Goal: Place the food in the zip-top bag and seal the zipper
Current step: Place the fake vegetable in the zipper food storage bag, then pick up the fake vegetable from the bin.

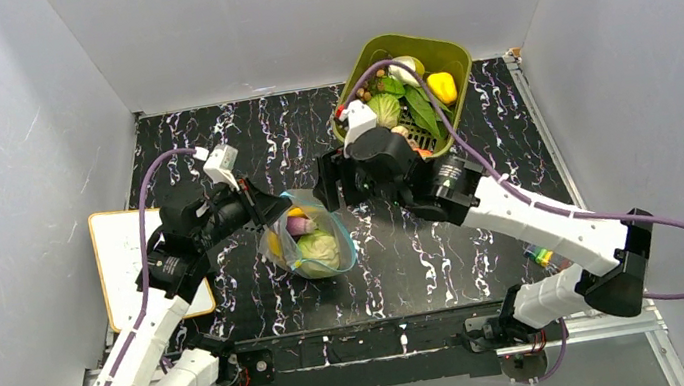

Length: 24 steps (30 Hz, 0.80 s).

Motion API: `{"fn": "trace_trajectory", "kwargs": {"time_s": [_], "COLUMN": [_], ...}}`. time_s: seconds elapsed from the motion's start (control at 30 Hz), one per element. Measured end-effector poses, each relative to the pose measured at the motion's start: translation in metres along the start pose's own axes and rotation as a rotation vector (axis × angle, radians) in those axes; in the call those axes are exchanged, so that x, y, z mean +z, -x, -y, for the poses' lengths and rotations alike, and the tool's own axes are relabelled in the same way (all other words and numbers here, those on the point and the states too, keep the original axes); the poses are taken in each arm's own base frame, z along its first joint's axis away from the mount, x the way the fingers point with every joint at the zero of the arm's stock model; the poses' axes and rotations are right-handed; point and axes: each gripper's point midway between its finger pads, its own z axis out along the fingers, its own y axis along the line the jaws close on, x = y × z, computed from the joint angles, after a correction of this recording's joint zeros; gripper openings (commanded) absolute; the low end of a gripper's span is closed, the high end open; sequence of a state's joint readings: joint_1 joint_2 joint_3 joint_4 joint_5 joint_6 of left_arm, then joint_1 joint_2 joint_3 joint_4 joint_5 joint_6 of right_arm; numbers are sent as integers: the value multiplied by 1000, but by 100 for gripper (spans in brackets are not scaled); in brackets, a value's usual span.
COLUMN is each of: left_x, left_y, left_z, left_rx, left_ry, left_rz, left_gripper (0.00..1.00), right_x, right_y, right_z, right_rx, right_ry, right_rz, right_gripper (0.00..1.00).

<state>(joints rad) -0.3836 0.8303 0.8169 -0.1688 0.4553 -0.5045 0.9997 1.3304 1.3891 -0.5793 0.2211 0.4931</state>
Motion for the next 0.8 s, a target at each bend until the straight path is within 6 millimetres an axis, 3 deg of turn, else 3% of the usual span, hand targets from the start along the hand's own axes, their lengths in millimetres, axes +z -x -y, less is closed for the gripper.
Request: {"fn": "trace_trajectory", "kwargs": {"time_s": [0.1, 0.4, 0.8], "left_x": [1, 2, 2], "left_y": [-2, -14, -31], "left_z": [2, -4, -7], "left_rx": [21, 124, 261], "left_ry": [-23, -47, -88], "left_rz": [-1, -29, -65], "left_gripper": [0, 0, 0], "right_x": [1, 31, 78], "right_y": [16, 50, 83], "right_z": [20, 145, 260], "right_rx": [-41, -57, -143], "right_ry": [-60, -348, -614], "right_rz": [43, 49, 34], "right_gripper": [63, 62, 56]}}
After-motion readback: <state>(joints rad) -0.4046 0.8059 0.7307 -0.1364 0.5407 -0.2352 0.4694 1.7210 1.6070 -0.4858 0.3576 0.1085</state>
